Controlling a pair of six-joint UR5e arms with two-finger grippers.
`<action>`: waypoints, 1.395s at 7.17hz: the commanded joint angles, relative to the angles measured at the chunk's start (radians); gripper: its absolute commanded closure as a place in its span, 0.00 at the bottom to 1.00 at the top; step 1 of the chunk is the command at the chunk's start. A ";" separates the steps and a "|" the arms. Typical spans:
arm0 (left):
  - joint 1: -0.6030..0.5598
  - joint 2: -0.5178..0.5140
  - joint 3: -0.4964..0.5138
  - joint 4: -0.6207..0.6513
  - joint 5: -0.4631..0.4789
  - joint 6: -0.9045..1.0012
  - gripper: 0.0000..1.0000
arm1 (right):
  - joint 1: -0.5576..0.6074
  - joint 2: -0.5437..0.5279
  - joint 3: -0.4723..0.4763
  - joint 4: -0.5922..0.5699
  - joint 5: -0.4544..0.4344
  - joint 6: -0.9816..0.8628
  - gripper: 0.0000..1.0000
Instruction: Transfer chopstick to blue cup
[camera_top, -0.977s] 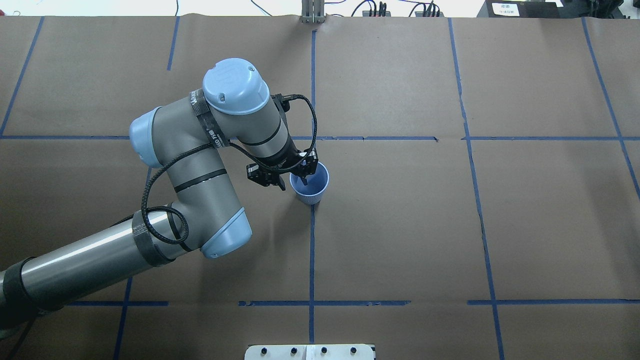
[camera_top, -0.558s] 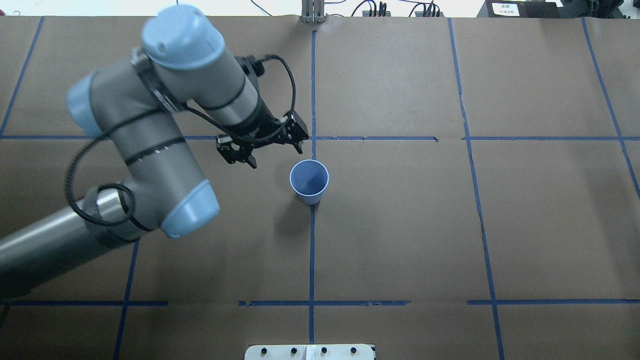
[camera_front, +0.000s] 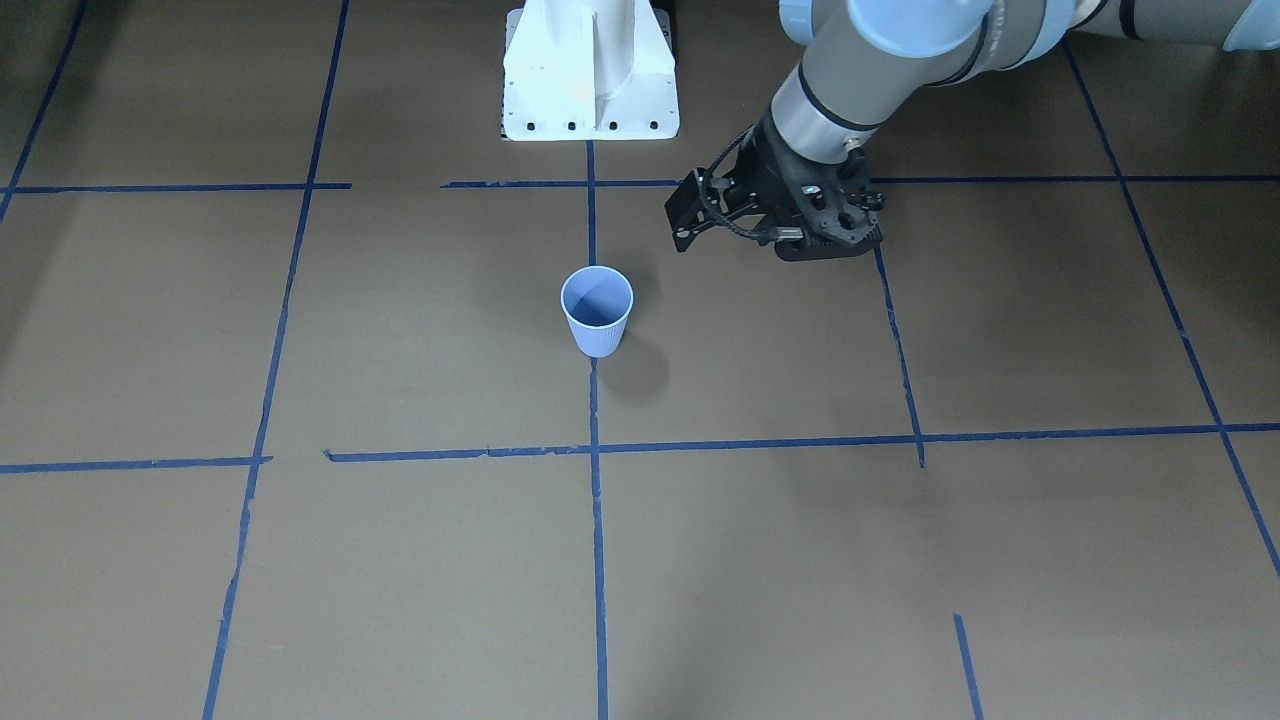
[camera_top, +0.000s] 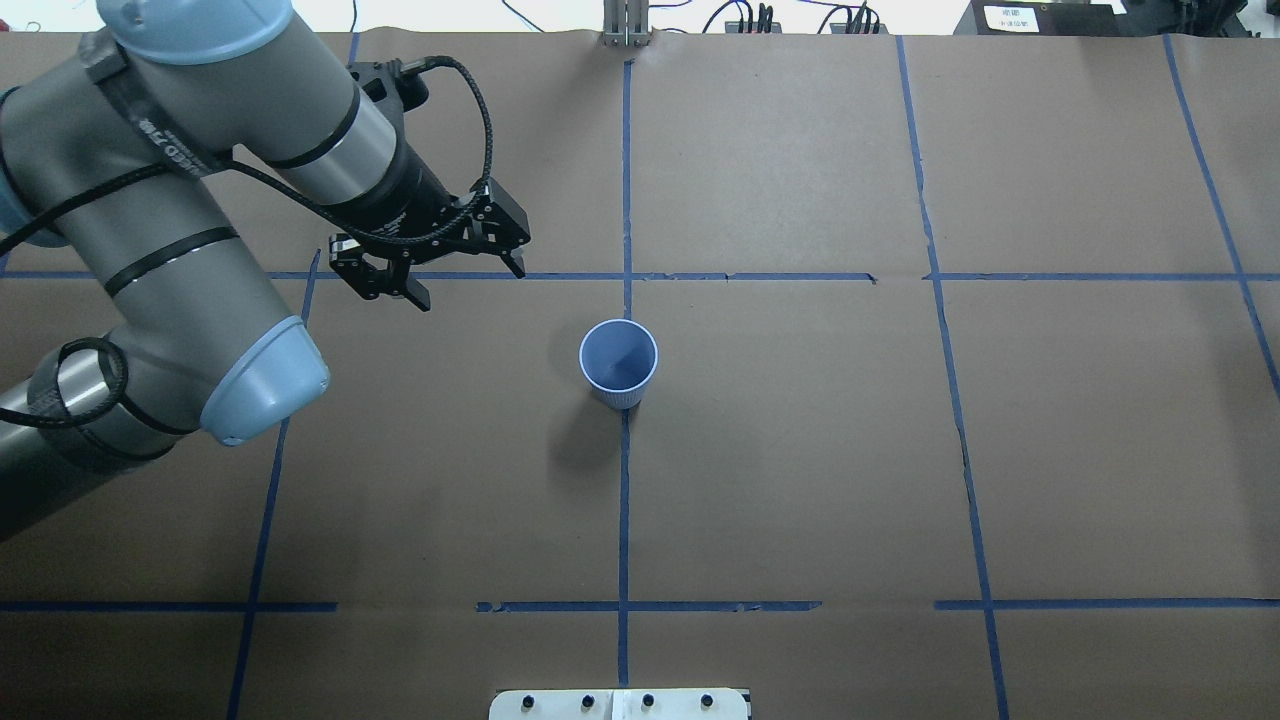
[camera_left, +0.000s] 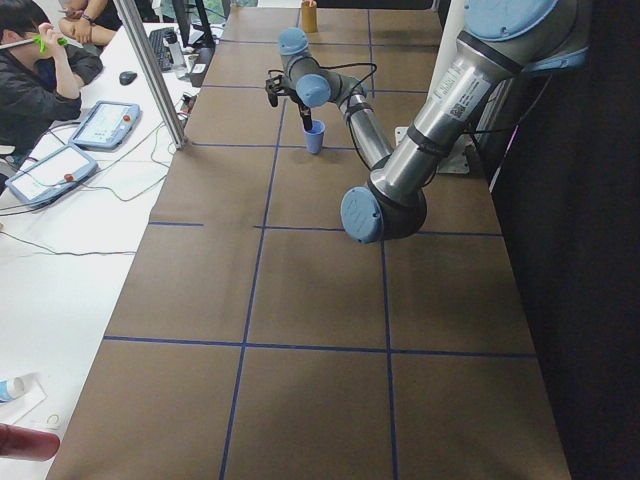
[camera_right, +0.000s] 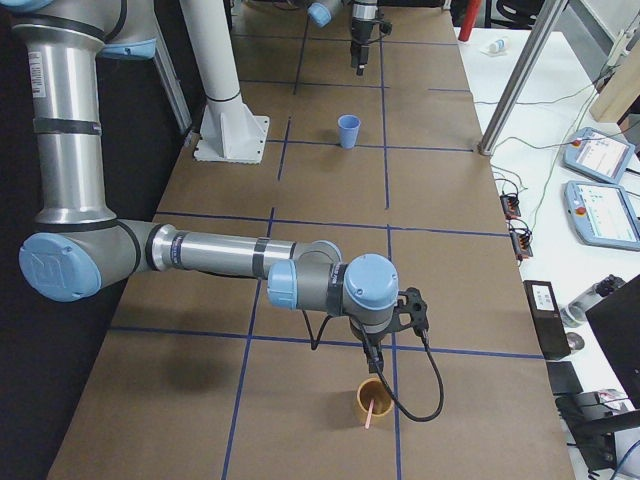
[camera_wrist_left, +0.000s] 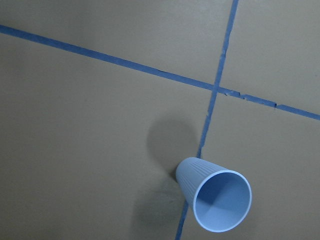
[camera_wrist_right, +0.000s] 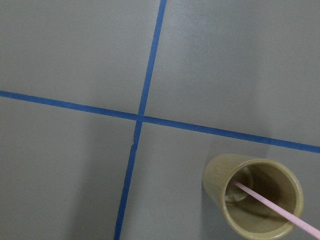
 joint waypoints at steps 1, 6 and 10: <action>-0.004 0.019 -0.026 0.001 -0.001 0.002 0.00 | 0.013 0.056 -0.073 -0.004 -0.072 -0.198 0.00; -0.006 0.036 -0.046 -0.001 -0.001 0.002 0.00 | 0.007 0.139 -0.290 -0.003 -0.129 -0.515 0.00; -0.006 0.036 -0.063 -0.001 -0.001 0.002 0.00 | 0.011 0.127 -0.365 -0.010 -0.131 -0.497 0.01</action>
